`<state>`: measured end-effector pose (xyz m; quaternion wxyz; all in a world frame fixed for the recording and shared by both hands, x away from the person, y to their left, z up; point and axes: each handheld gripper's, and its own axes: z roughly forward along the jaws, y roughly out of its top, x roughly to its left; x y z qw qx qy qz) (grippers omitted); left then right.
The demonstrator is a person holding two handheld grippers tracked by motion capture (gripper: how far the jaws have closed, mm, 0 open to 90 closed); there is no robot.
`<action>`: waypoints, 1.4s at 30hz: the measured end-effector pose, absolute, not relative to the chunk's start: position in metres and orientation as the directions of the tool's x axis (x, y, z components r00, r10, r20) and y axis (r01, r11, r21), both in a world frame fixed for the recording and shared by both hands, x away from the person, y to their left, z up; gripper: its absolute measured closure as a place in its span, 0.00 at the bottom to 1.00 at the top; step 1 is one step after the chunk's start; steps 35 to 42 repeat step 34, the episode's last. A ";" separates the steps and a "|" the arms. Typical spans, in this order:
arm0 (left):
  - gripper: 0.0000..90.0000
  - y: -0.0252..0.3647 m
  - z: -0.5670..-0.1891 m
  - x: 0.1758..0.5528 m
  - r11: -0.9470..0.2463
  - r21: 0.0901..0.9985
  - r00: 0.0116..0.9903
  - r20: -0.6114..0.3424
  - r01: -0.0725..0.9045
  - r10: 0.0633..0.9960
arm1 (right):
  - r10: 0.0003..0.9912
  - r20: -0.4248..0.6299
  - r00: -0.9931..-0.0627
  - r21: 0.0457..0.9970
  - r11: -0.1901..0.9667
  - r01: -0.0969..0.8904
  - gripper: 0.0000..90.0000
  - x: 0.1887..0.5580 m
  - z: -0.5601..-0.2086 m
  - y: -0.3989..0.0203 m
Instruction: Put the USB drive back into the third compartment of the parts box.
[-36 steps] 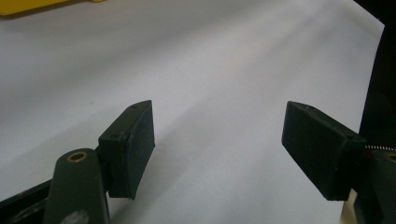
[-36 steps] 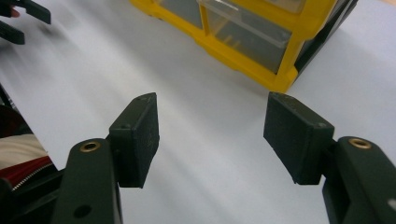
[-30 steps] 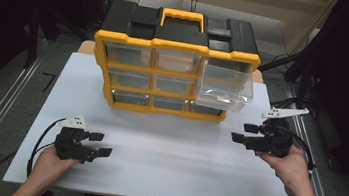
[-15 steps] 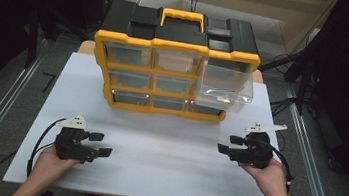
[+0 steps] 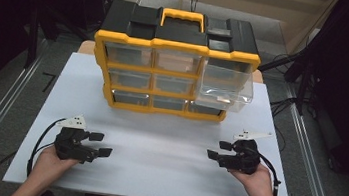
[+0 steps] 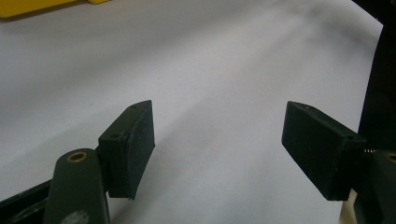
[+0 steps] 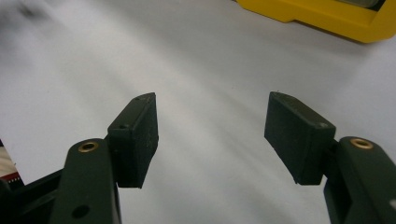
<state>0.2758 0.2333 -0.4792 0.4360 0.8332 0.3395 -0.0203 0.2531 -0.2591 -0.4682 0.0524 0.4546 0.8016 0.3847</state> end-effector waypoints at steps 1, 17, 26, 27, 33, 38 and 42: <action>0.30 0.233 -0.479 0.276 -0.390 0.713 0.769 -0.329 0.583 0.548 | 0.766 0.272 -0.582 0.665 0.287 0.689 0.37 0.253 -0.470 -0.259; 0.30 0.232 -0.479 0.275 -0.400 0.714 0.777 -0.323 0.575 0.540 | 0.747 0.288 -0.600 0.638 0.317 0.701 0.36 0.253 -0.489 -0.253; 0.30 0.232 -0.479 0.275 -0.398 0.715 0.778 -0.327 0.575 0.537 | 0.741 0.296 -0.603 0.639 0.315 0.702 0.36 0.253 -0.490 -0.253; 0.30 0.232 -0.479 0.275 -0.398 0.715 0.778 -0.327 0.575 0.537 | 0.741 0.296 -0.603 0.638 0.316 0.702 0.36 0.253 -0.490 -0.253; 0.30 0.232 -0.478 0.275 -0.396 0.717 0.778 -0.327 0.574 0.536 | 0.742 0.301 -0.599 0.639 0.310 0.704 0.36 0.252 -0.490 -0.253; 0.30 0.232 -0.478 0.275 -0.395 0.717 0.778 -0.328 0.575 0.536 | 0.742 0.296 -0.602 0.643 0.311 0.700 0.36 0.252 -0.489 -0.254; 0.30 0.232 -0.478 0.275 -0.395 0.717 0.778 -0.328 0.575 0.536 | 0.742 0.296 -0.602 0.643 0.311 0.700 0.36 0.252 -0.489 -0.254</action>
